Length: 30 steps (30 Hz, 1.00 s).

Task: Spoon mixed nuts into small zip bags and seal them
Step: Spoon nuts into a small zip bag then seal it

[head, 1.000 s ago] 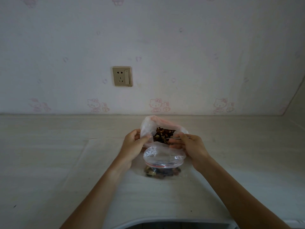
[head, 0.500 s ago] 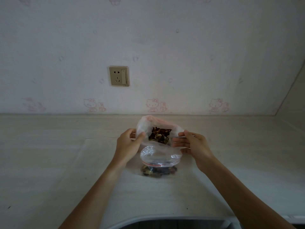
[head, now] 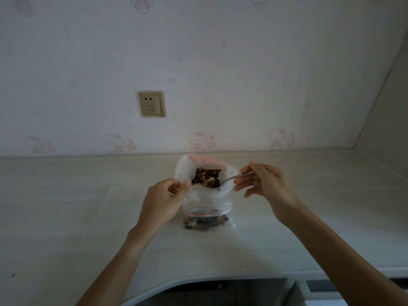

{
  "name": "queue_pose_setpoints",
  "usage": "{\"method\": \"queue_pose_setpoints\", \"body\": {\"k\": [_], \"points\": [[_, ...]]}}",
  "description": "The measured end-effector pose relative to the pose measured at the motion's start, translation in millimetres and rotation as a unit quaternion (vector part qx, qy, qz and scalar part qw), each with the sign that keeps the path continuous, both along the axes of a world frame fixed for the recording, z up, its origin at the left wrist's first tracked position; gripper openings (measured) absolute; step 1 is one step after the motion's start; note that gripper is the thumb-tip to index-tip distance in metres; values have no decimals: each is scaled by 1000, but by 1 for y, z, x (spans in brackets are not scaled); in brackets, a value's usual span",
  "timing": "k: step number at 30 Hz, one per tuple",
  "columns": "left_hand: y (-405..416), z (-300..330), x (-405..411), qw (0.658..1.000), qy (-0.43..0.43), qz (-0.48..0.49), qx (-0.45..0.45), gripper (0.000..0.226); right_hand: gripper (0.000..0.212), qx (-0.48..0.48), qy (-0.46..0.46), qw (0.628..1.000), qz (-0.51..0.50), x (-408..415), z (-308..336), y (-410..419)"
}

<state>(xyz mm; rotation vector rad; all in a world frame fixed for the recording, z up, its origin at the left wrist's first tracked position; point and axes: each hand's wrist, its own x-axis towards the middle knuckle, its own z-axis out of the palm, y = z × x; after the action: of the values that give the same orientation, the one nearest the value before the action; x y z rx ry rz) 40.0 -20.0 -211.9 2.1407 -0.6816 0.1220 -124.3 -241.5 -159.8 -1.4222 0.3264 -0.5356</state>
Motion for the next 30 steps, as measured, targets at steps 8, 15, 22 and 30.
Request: {"method": "queue_pose_setpoints", "body": {"k": [8,15,22,30], "points": [[0,-7,-13,994,26,-103,-13,11,33,-227,34,973,35,-20,-14,19],[11,0,-19,986,23,-141,-90,11,37,-505,28,859,77,-39,-5,30],[15,7,-26,984,7,-126,-128,10,41,-649,-20,758,62,-47,12,39],[15,5,-27,993,-31,-103,-58,16,50,-627,-52,776,42,-46,15,38]]}}
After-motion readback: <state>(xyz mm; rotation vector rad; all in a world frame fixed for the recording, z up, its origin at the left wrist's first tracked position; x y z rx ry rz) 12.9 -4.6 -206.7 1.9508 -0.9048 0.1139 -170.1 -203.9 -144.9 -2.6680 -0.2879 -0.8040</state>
